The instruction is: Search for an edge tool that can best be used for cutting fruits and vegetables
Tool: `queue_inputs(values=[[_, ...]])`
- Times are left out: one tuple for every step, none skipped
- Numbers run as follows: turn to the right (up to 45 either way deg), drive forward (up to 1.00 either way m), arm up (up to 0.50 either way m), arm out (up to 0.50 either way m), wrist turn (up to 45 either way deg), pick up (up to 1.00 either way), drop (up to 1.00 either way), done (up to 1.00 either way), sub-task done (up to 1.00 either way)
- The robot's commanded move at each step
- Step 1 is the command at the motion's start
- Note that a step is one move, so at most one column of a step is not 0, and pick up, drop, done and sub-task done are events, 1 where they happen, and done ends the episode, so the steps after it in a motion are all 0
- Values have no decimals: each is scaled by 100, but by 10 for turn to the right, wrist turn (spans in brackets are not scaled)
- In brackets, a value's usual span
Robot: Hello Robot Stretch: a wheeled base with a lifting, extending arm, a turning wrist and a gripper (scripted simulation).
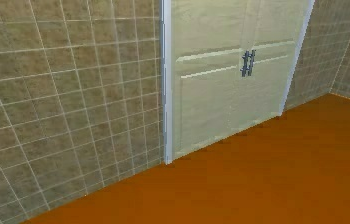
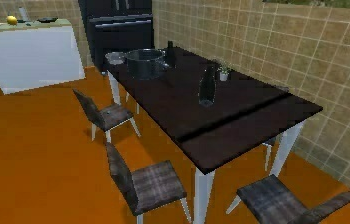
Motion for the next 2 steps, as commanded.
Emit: queue_inputs(values=[[30,0,0,0,0,0,0,0,0],[0,65,0,0,0,0,0,0,0]])
